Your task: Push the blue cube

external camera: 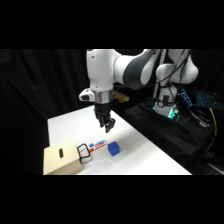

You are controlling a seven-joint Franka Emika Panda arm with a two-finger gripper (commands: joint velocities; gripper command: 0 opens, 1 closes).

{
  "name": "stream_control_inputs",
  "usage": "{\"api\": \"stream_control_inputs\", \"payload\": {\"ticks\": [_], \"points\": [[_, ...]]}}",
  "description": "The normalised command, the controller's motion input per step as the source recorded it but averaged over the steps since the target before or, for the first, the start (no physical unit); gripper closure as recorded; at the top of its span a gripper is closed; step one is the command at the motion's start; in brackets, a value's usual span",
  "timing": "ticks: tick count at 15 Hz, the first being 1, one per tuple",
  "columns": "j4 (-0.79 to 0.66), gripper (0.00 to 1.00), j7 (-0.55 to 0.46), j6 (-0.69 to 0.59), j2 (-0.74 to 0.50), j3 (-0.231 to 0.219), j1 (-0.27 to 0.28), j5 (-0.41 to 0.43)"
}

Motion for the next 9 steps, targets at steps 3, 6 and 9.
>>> {"api": "stream_control_inputs", "payload": {"ticks": [3,6,9], "points": [[-0.17,0.93,0.13,0.34,0.08,0.021,0.070,-0.096],[-0.20,1.00,0.11,0.33,0.05,0.038,0.070,-0.064],[-0.18,1.00,0.07,0.34,0.09,0.037,0.055,-0.040]]}}
